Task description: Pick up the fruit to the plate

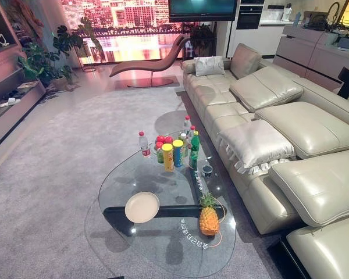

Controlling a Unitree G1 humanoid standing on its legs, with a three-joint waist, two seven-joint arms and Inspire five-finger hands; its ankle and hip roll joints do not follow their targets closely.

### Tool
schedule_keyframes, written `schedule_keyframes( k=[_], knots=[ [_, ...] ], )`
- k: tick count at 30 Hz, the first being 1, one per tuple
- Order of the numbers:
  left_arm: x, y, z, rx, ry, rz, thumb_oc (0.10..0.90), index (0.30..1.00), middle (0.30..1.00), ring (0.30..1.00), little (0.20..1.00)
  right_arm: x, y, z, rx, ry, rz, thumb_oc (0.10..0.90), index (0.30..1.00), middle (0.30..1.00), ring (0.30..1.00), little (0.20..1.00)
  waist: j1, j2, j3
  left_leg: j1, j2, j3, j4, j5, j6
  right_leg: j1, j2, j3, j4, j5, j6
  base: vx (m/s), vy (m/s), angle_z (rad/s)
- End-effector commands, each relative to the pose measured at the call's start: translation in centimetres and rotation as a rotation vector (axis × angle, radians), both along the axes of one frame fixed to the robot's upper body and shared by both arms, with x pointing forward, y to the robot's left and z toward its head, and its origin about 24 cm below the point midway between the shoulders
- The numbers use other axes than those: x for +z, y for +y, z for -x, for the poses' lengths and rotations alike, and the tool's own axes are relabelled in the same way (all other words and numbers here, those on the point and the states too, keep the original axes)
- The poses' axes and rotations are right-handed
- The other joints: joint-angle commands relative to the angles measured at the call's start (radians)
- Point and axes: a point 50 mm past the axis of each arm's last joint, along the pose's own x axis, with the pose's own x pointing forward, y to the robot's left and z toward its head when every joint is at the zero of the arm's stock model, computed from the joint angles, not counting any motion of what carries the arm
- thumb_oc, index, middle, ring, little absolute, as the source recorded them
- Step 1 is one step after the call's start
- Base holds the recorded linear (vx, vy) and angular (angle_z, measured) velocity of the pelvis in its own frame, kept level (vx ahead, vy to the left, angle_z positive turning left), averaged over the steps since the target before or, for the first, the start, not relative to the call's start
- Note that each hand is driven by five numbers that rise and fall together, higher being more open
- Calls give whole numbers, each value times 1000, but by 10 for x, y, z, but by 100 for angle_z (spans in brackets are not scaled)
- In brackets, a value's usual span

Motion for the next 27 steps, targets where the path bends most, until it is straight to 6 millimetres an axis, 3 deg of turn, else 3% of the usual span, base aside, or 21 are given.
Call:
schedule_keyframes(
  k=[1,27],
  knots=[
    [9,18,-22,-12,-42,-59,800,900,900,900,900,7,-8,-35,18,-72,30,800,900,900,900,900,19,10,62,43,85,23,6,4,-51,43,-85,-74,4,18,52,0,0,0],
    [9,20,-19,-10,-38,-65,800,900,900,900,900,7,-7,-34,12,-71,27,800,900,900,900,900,19,16,67,31,80,24,6,3,-50,32,-90,-79,4,18,53,0,0,0]
  ],
)
